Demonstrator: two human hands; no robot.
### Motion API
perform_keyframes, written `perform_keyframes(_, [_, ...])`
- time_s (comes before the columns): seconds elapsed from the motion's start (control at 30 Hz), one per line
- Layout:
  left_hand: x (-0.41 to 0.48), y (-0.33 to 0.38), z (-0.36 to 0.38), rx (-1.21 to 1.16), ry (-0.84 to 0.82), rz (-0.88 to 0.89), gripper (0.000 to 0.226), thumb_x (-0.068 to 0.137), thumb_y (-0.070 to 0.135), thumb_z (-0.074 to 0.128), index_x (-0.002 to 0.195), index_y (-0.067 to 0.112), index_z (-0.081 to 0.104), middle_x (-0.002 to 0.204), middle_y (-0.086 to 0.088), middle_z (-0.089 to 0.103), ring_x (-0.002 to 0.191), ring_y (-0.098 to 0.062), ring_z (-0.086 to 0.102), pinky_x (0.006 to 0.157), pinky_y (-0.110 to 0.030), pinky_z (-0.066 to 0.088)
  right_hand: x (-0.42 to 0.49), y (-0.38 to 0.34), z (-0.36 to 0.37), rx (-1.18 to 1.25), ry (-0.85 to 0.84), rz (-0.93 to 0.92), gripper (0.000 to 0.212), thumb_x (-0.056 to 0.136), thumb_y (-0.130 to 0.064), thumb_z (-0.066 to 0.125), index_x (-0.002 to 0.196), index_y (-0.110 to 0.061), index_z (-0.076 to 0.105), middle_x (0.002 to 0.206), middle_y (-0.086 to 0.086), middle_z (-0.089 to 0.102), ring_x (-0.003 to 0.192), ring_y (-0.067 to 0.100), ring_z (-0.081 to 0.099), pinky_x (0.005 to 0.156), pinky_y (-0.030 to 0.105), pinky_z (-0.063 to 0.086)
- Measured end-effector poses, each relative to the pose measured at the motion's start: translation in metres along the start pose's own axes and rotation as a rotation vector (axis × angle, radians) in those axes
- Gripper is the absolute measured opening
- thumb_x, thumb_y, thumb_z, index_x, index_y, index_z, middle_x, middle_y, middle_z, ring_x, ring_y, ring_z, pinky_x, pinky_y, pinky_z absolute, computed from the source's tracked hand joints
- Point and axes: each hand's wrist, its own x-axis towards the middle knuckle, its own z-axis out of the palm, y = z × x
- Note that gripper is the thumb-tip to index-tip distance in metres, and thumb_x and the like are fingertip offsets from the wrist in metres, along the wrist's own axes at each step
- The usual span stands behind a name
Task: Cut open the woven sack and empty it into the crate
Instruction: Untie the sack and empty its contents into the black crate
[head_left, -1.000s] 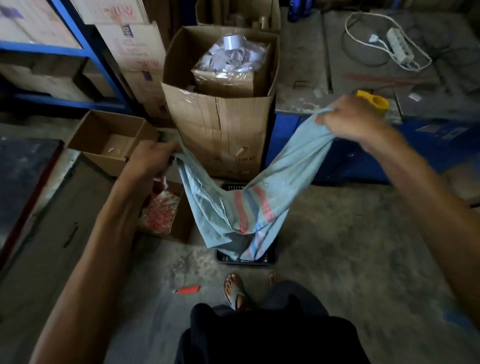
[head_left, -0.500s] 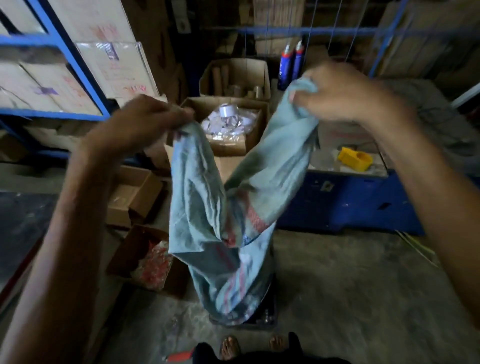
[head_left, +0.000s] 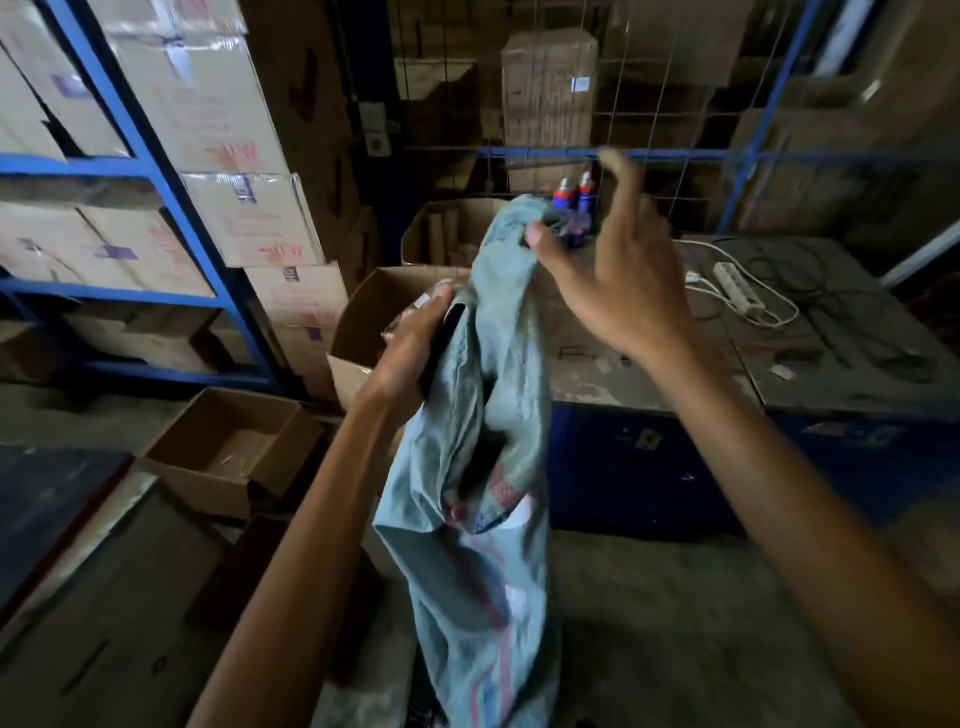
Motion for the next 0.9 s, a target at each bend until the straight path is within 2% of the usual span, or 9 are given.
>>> perform_keyframes(0.1, [0.006, -0.006, 0.0, -0.11, 0.077, -0.038, 0.051, 0.099, 0.046, 0.048, 0.134, 0.012, 0.061, 0.138, -0.016, 0.061, 0.131, -0.03, 0.055, 0.117, -0.048, 0.036, -0.056, 0.021, 0.022, 0.149, -0.276, 0.191, 0.125, 0.05, -0.096, 0.059, 0.148, -0.04, 0.005, 0.155, 0.011, 0.034, 0.131, 0.031, 0.048, 0.101, 0.055, 0.047])
perform_keyframes(0.2, [0.013, -0.011, 0.004, -0.169, 0.062, 0.05, 0.036, 0.098, 0.039, 0.053, 0.116, 0.015, 0.072, 0.121, -0.015, 0.07, 0.121, -0.029, 0.062, 0.112, -0.047, 0.043, -0.093, 0.033, 0.053, 0.071, -0.588, 0.163, 0.143, 0.047, -0.065, 0.088, 0.149, -0.039, -0.008, 0.148, 0.013, 0.044, 0.125, 0.034, 0.055, 0.096, 0.051, 0.051])
perform_keyframes(0.33, [0.014, -0.014, -0.001, -0.073, 0.02, 0.08, 0.052, 0.088, 0.041, 0.066, 0.132, 0.013, 0.061, 0.131, -0.014, 0.067, 0.125, -0.032, 0.061, 0.106, -0.046, 0.048, -0.088, 0.044, 0.067, -0.035, -0.413, 0.045, 0.072, 0.085, -0.026, 0.072, 0.145, -0.018, 0.033, 0.114, 0.013, 0.068, 0.099, 0.034, 0.067, 0.074, 0.041, 0.056])
perform_keyframes(0.47, [0.004, -0.019, -0.019, 0.092, -0.031, 0.162, 0.062, 0.089, 0.064, 0.055, 0.139, 0.027, 0.054, 0.143, -0.006, 0.059, 0.132, -0.023, 0.056, 0.114, -0.049, 0.04, -0.052, 0.044, 0.027, 0.121, -0.388, -0.043, 0.003, 0.087, -0.022, 0.071, 0.087, -0.024, 0.068, 0.071, -0.013, 0.065, 0.064, -0.005, 0.063, 0.049, 0.009, 0.038])
perform_keyframes(0.6, [-0.016, -0.019, -0.019, 0.419, -0.331, 0.285, 0.063, 0.085, 0.024, 0.072, 0.138, 0.042, 0.043, 0.134, 0.027, 0.061, 0.125, 0.006, 0.056, 0.097, -0.011, 0.048, -0.012, 0.024, 0.015, 0.48, -0.194, 0.09, 0.015, 0.09, -0.013, 0.066, 0.086, -0.025, 0.073, 0.073, -0.012, 0.069, 0.067, -0.013, 0.064, 0.059, 0.004, 0.046])
perform_keyframes(0.67, [-0.016, -0.018, -0.009, 0.449, -0.385, 0.242, 0.088, 0.063, 0.02, 0.089, 0.139, 0.027, 0.045, 0.131, 0.013, 0.066, 0.121, -0.004, 0.062, 0.098, -0.019, 0.051, -0.001, 0.012, 0.027, 0.695, -0.238, 0.26, 0.015, 0.091, -0.009, 0.064, 0.097, -0.016, 0.076, 0.091, 0.003, 0.075, 0.088, 0.008, 0.071, 0.084, 0.029, 0.059])
perform_keyframes(0.77, [-0.017, -0.015, 0.011, 0.406, -0.24, 0.273, 0.049, 0.071, 0.005, 0.085, 0.115, 0.012, 0.064, 0.103, 0.002, 0.078, 0.095, -0.015, 0.074, 0.083, -0.03, 0.06, -0.004, 0.011, 0.028, 0.917, -0.294, 0.254, 0.018, 0.092, -0.023, 0.065, 0.108, -0.023, 0.073, 0.105, 0.004, 0.075, 0.1, 0.018, 0.072, 0.09, 0.038, 0.058])
perform_keyframes(0.83, [-0.016, -0.014, 0.008, 0.29, -0.045, 0.283, 0.025, 0.083, 0.002, 0.073, 0.106, 0.008, 0.066, 0.091, 0.004, 0.08, 0.085, -0.013, 0.075, 0.077, -0.029, 0.06, -0.018, 0.031, 0.021, 0.986, -0.248, 0.127, 0.049, 0.082, -0.043, 0.074, 0.128, -0.034, 0.061, 0.125, -0.002, 0.068, 0.109, 0.009, 0.068, 0.082, 0.023, 0.057])
perform_keyframes(0.9, [-0.015, -0.013, 0.004, 0.156, 0.049, 0.261, 0.015, 0.096, 0.017, 0.061, 0.109, 0.011, 0.067, 0.098, 0.001, 0.078, 0.093, -0.016, 0.075, 0.081, -0.029, 0.058, -0.045, 0.057, 0.026, 0.836, -0.229, 0.087, 0.107, 0.06, -0.053, 0.088, 0.147, -0.053, 0.025, 0.155, -0.01, 0.035, 0.136, 0.0, 0.043, 0.103, 0.029, 0.046])
